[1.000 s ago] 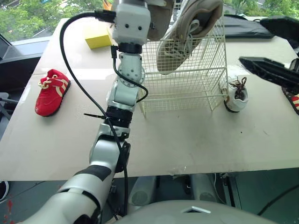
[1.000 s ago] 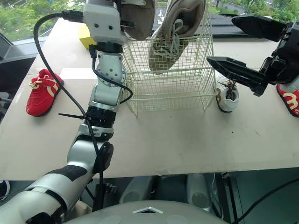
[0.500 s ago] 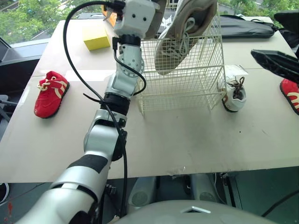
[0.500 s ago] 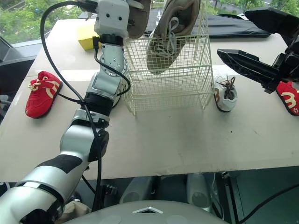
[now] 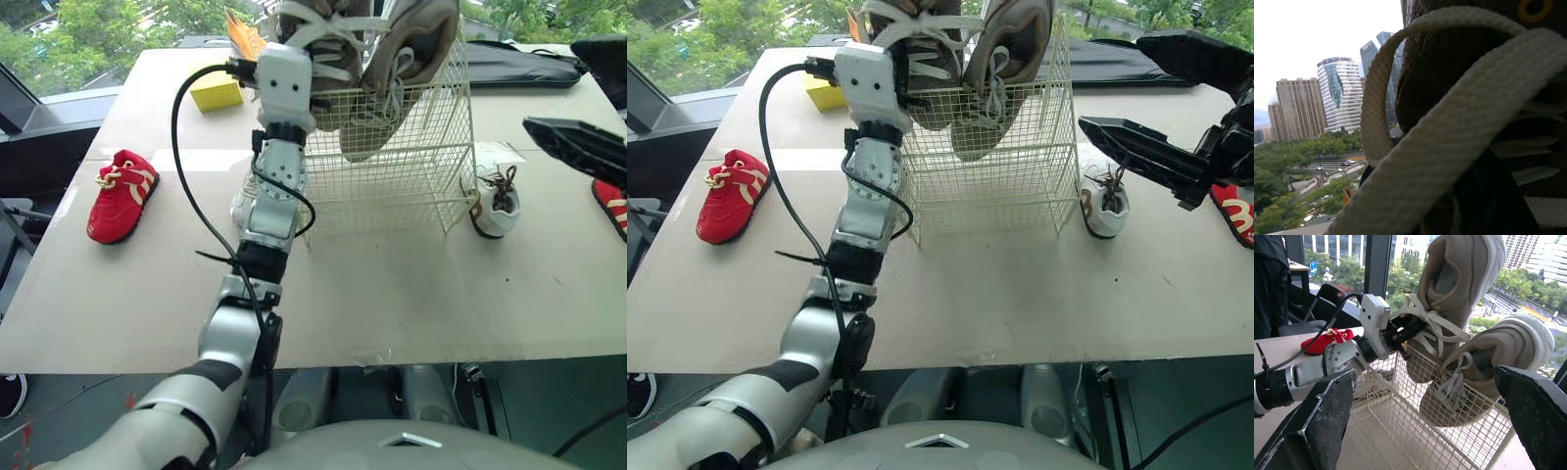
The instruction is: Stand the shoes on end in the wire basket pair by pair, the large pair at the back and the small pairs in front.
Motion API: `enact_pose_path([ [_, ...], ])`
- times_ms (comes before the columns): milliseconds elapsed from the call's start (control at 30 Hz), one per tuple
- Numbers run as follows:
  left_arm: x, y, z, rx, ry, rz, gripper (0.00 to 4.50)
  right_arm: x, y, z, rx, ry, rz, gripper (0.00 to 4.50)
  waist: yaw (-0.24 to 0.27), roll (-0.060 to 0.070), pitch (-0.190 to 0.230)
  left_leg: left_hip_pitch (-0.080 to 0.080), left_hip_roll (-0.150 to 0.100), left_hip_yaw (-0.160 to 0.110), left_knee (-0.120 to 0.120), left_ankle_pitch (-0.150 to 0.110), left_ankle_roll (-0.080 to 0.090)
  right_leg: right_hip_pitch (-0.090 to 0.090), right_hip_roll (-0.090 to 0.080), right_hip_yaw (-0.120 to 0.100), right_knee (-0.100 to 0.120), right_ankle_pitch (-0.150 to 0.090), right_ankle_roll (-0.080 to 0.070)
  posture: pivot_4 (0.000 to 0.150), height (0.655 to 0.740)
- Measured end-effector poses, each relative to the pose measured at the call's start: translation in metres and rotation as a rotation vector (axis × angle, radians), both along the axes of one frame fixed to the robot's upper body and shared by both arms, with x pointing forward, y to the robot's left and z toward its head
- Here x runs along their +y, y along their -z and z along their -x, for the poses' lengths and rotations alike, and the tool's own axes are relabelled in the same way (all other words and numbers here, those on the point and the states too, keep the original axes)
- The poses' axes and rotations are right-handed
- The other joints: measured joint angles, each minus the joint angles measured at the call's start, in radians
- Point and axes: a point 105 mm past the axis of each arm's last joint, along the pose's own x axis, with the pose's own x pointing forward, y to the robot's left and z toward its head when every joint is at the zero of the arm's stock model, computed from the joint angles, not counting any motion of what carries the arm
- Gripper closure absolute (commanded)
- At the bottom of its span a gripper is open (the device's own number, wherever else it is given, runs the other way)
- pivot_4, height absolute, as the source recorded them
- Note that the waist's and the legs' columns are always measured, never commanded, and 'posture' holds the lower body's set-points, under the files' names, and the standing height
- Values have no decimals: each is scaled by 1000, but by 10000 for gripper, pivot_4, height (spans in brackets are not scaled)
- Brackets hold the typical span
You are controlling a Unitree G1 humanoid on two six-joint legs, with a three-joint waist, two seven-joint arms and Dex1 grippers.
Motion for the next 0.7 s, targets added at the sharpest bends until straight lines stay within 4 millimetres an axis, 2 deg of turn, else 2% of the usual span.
enact_pose_path([
  [67, 4, 0, 5, 20, -1, -31, 38528, 0, 1, 0, 4, -1, -1, 0, -3, 0, 0, 0, 0, 0, 0, 1, -2, 0, 1, 0, -2, 0, 0, 1500, 7400],
  [100, 6, 0, 7, 31, 0, -40, 28500, 0, 1, 0, 4, -1, -1, 0, -5, 0, 0, -1, 0, 0, 0, 1, -2, 0, 1, 0, -4, 0, 0, 1500, 7400],
  [133, 6, 3, 8, 58, 17, -45, 26505, 0, 1, 0, 4, 0, -2, 0, -7, 0, 0, -1, 0, -1, -1, 1, -1, 0, 1, 1, -6, 0, 0, 1500, 7400],
  [300, -4, 18, 10, 197, 137, -34, 1891, 0, 1, -1, 4, -1, 0, 0, 2, 1, 0, 1, 1, -2, 0, 0, 0, 6, 1, -2, -10, 0, 0, 1500, 7400],
  [333, -5, 19, 10, 216, 154, -34, 121, 0, 1, -1, 1, -1, 0, 0, 4, 1, 0, 1, 0, -2, 0, 0, 0, 7, 1, -2, -10, 0, 0, 1500, 7400],
  [567, 8, 26, 28, 206, 191, -121, 121, 2, 4, -2, -1, -21, -2, 0, -1, 1, 0, 3, 1, -4, -1, 0, -1, 9, 1, -3, -11, 0, 0, 1500, 7400],
  [700, 19, 19, 29, 194, 188, -157, 121, 2, 7, -7, 10, -30, -12, 0, -8, 0, 1, 0, 1, -6, -1, 0, -1, 6, 1, -4, -11, 0, 0, 1500, 7400],
])
